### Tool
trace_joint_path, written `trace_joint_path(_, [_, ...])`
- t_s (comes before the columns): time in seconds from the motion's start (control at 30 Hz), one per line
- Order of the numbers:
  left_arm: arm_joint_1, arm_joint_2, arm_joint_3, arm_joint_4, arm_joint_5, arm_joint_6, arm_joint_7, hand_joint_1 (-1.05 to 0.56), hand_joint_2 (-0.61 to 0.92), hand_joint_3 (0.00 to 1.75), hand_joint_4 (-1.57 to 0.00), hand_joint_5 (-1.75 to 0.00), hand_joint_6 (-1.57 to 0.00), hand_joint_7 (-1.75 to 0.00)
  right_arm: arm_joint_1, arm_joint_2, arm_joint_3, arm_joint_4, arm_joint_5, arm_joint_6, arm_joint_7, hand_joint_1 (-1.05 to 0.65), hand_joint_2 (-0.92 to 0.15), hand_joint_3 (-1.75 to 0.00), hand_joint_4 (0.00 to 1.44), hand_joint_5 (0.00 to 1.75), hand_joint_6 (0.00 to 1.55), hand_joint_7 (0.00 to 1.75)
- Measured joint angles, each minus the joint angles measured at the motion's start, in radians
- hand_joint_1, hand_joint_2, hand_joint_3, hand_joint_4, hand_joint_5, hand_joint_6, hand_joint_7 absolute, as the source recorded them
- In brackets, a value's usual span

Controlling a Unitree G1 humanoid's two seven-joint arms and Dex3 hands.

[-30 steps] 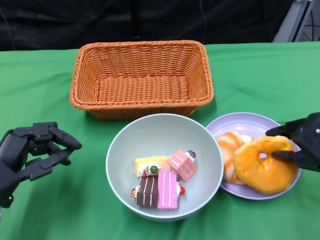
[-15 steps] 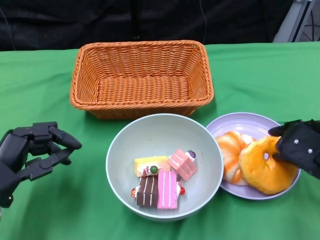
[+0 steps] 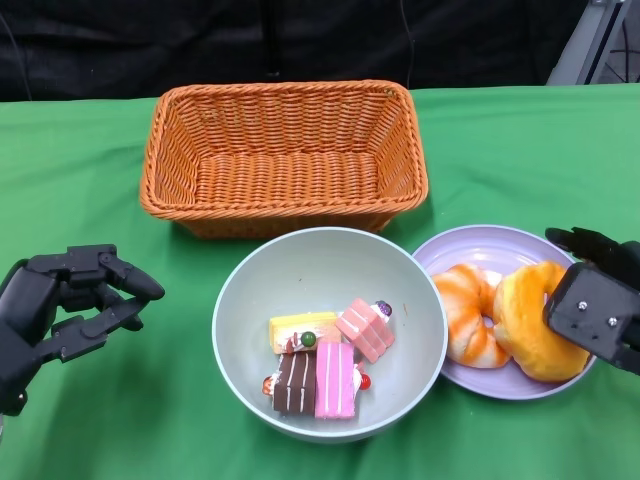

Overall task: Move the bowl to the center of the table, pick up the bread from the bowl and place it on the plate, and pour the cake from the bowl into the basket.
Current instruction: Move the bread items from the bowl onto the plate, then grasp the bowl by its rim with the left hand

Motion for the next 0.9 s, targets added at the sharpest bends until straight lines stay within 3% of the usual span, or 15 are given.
trace_joint_path(0.3, [0.000,0.000,0.000,0.000,0.000,0.000,0.000,-0.09,0.92,0.25,-0.85,-1.19,-0.94,-0.76,0.037,0.008,-0.042,-0.059,0.059,-0.042,0.002,-0.32,-0.92,-0.06,0.40,0.05,0.31,0.03])
trace_joint_path(0.73, [-0.001,0.000,0.000,0.001,0.000,-0.002,0.000,-0.09,0.92,0.24,-0.86,-1.12,-0.95,-0.75,0.122,0.099,-0.128,-0.403,0.187,0.037,0.007,-0.20,-0.91,-0.03,0.48,0.06,0.47,0.05])
trace_joint_path(0.9, [-0.003,0.000,0.000,0.002,0.000,-0.005,0.000,-0.10,0.92,0.24,-0.85,-1.16,-0.95,-0.75,0.185,0.184,-0.186,-0.483,0.339,-0.034,0.009,-0.11,-0.92,-0.11,0.79,0.22,0.73,0.16])
